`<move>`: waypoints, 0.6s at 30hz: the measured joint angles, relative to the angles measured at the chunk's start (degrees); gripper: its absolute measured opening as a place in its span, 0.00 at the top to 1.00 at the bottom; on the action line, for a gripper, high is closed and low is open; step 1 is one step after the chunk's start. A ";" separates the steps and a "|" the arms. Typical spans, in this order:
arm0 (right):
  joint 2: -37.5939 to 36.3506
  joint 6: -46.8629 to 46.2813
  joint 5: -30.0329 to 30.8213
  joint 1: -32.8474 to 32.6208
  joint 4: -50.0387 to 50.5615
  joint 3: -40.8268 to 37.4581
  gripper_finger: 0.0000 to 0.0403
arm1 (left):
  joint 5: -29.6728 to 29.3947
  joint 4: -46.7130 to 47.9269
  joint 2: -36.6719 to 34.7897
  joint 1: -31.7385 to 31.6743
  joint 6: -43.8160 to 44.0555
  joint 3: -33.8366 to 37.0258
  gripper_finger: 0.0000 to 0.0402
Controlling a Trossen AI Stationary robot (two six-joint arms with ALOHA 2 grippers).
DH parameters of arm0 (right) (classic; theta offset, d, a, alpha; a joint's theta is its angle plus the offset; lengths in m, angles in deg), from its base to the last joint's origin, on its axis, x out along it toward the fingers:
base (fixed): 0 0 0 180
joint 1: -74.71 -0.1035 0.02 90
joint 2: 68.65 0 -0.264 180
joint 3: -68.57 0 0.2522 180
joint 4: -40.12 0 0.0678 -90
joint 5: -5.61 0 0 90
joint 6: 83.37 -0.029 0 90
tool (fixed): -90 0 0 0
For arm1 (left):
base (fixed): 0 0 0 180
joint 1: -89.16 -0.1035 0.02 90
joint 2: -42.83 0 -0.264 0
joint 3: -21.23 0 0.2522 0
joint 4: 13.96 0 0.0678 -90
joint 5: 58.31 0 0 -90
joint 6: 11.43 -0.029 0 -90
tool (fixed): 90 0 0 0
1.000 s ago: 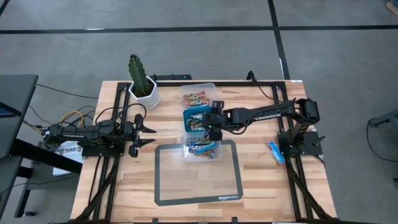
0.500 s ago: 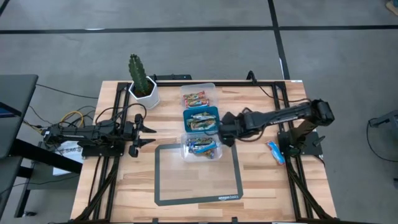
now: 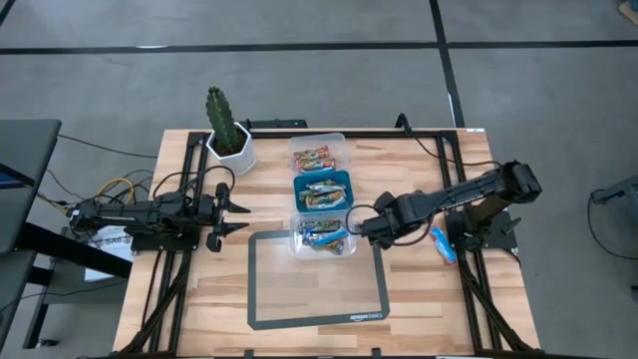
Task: Pick and place Granola Bars by type
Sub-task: Put the red granola bar into the top transparent bin
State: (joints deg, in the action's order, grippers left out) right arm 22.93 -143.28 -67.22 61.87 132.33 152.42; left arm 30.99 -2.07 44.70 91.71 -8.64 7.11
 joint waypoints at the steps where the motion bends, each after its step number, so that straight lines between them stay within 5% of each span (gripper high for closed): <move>1: -0.33 -0.56 -1.37 -0.27 -0.54 -1.26 0.44 | -0.01 0.00 -0.02 -0.02 0.00 -0.01 0.58; 9: -3.54 -5.10 -13.79 -1.04 -12.56 -15.08 0.44 | 0.03 0.00 0.00 -0.01 0.00 -0.01 0.58; 18: -4.04 -10.99 -18.66 -3.37 -4.07 -21.00 0.44 | 0.05 0.01 0.00 -0.02 0.00 -0.01 0.58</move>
State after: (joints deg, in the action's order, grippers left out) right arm 18.89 -154.27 -85.88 58.50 128.26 131.41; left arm 31.04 -2.07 44.70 91.68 -8.64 7.10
